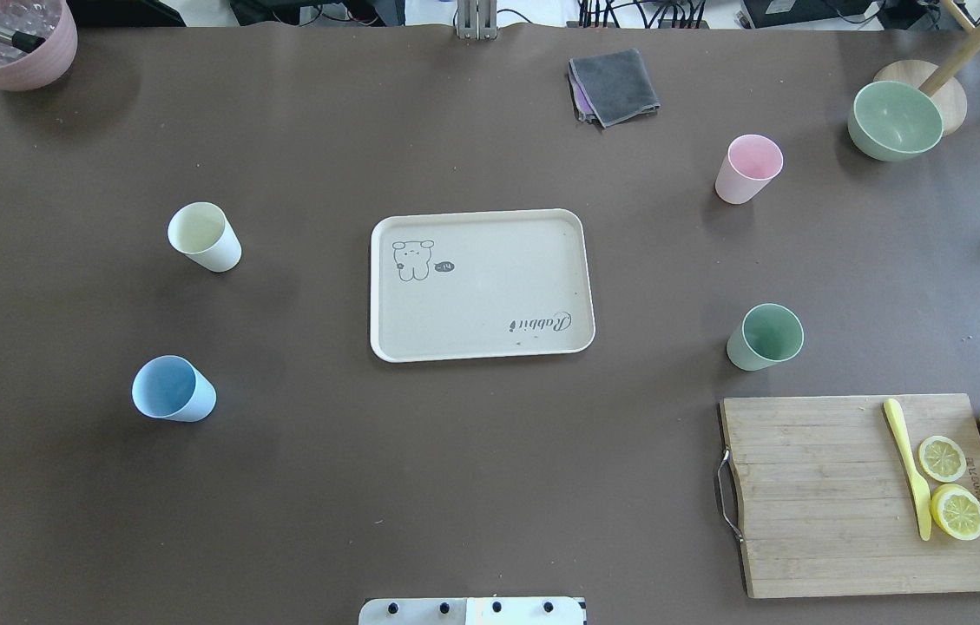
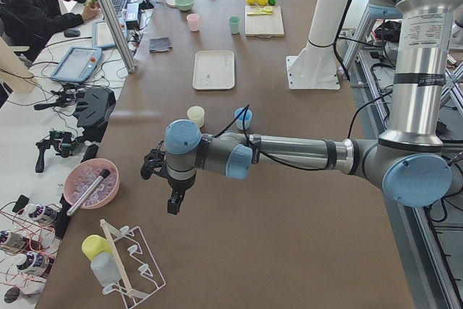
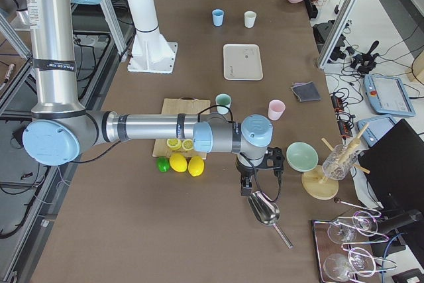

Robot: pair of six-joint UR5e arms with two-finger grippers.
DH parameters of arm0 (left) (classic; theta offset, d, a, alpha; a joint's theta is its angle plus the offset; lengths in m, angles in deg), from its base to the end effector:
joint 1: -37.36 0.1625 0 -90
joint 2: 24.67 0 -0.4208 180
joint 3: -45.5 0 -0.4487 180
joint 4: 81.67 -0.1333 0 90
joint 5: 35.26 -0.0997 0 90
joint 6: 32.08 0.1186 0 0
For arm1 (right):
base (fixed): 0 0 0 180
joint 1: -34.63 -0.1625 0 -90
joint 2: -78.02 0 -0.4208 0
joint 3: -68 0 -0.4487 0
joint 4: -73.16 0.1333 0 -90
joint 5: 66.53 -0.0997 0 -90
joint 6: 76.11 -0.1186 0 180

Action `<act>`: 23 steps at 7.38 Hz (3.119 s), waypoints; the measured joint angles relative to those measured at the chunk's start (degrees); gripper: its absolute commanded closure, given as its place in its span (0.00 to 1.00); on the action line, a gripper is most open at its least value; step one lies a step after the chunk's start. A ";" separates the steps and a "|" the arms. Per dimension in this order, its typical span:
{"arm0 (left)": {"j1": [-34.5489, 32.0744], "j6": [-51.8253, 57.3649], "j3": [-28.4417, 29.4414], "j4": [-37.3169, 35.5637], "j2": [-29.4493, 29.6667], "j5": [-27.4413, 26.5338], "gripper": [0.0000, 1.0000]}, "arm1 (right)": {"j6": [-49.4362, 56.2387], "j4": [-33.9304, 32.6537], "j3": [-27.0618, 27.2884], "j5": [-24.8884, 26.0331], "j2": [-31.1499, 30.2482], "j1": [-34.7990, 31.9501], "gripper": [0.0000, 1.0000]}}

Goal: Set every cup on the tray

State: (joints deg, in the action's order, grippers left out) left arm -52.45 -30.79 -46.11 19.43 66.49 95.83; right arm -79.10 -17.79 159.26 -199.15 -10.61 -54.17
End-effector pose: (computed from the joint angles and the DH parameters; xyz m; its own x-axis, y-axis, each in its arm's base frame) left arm -0.0534 -0.5751 0.6244 0.7529 0.1819 -0.6325 -0.0202 0.9670 0.2540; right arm 0.0412 -0.5615 0.6469 0.7354 0.0169 0.6774 -0.0174 0.9998 -0.0060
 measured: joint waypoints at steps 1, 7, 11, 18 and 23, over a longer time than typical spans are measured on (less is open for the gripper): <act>-0.03 0.04 -0.11 -0.06 -0.31 0.01 0.02 | 0.04 0.01 -0.07 0.00 0.02 0.08 0.00; 0.06 0.06 0.04 -0.38 -0.48 -0.05 0.02 | 0.24 0.08 0.01 -0.08 0.00 0.21 0.00; 0.07 -0.04 0.06 -0.30 -0.47 0.20 0.02 | 0.37 0.10 0.46 -0.36 0.03 0.21 0.00; 6.10 -7.74 -3.67 3.81 0.87 1.02 0.02 | -0.70 0.01 4.06 -1.05 1.82 3.62 0.00; 16.49 -29.27 -6.06 15.06 5.54 1.70 0.02 | -8.06 1.16 5.99 -4.12 3.06 7.36 0.00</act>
State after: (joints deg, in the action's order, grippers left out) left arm -35.96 -60.05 -52.18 34.49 72.03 97.53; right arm -87.16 -16.64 165.25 -203.27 -7.55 -46.81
